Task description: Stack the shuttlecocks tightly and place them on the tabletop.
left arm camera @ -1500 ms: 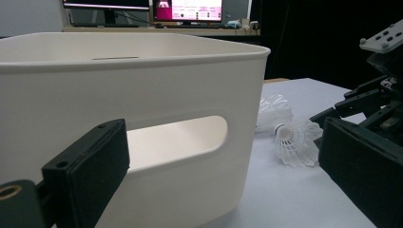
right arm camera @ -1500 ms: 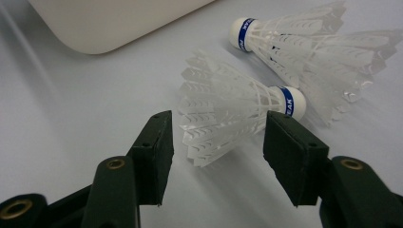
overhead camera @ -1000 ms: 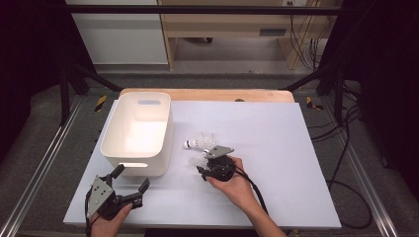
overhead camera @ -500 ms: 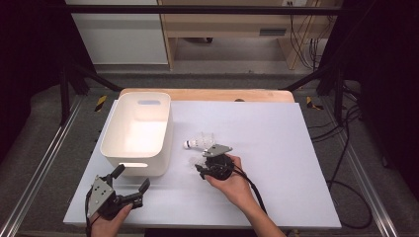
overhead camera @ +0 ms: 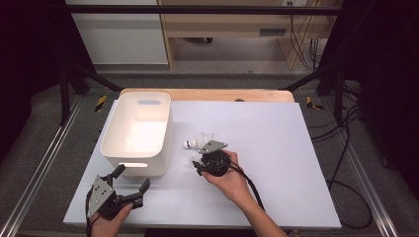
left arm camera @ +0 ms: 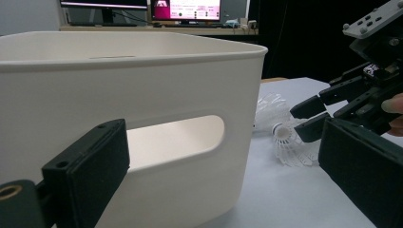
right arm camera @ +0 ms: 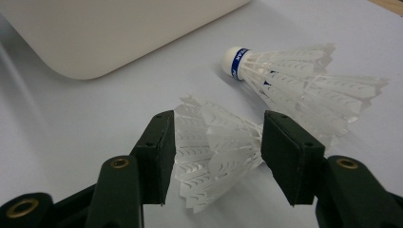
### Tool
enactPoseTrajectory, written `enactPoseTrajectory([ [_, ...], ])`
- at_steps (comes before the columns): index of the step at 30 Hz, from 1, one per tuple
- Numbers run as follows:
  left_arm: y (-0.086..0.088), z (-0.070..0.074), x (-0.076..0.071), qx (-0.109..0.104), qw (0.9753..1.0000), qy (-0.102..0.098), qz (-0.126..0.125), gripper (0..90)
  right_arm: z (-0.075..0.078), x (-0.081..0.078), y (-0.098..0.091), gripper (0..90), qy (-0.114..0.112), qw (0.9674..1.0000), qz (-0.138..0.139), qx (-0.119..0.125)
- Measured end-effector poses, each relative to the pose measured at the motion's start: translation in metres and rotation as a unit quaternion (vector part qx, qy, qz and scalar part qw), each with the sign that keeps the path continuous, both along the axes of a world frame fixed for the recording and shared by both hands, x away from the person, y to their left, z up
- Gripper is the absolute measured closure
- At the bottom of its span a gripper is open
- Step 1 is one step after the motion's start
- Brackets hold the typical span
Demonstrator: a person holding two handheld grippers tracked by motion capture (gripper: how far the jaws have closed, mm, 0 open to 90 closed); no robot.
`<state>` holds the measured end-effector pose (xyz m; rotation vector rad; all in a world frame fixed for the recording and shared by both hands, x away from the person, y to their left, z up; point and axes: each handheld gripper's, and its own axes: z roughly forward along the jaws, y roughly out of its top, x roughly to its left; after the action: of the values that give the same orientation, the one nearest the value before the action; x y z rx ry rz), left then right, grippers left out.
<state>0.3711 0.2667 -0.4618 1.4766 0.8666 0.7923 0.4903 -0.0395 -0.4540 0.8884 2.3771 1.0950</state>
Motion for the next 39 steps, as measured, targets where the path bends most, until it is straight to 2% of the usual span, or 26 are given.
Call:
enactPoseTrajectory([
  [12,0.0,0.0,0.0,0.001,1.0,0.001,0.0,3.2,-0.004,0.002,0.0,51.1,-0.004,0.9996,-0.009,-0.028],
  [22,-0.001,0.0,0.0,0.002,1.0,0.002,0.0,3.2,-0.006,-0.002,-0.006,63.8,-0.002,0.9991,-0.012,-0.041],
  [29,-0.001,0.0,0.0,0.004,1.0,0.003,-0.001,3.2,-0.008,-0.006,-0.017,74.0,0.0,0.999,-0.013,-0.042],
  [39,-0.001,0.0,0.0,0.004,1.0,0.003,0.0,3.3,-0.013,-0.007,-0.044,89.7,-0.003,0.9995,-0.02,-0.022],
])
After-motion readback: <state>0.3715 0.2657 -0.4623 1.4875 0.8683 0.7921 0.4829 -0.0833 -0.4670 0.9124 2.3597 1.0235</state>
